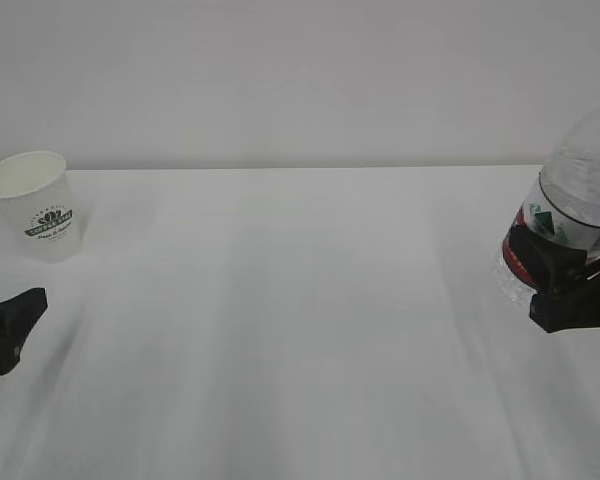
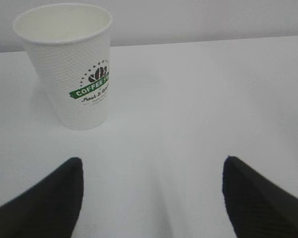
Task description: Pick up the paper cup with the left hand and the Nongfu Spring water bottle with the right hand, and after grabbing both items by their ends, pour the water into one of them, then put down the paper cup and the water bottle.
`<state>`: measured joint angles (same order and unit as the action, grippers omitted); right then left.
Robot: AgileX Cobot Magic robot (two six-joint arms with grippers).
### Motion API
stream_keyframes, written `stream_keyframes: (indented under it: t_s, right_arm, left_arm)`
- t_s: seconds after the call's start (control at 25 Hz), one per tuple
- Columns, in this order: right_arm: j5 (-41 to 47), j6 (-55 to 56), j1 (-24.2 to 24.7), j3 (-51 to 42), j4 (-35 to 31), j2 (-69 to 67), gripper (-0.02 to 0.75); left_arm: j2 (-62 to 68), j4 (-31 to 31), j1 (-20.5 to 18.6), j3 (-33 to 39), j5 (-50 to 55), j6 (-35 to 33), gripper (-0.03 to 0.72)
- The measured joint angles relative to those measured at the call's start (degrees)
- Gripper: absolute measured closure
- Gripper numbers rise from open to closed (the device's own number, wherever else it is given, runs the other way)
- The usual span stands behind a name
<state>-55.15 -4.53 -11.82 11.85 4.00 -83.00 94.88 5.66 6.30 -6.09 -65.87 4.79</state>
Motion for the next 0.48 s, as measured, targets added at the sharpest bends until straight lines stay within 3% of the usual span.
stream_keyframes:
  t_s: [0.48]
  right_arm:
    - [0.2, 0.42, 0.0, 0.0, 0.1, 0.0, 0.241]
  left_arm:
    - [5.98, -4.98, 0.0, -8.27, 0.0, -1.83, 0.013]
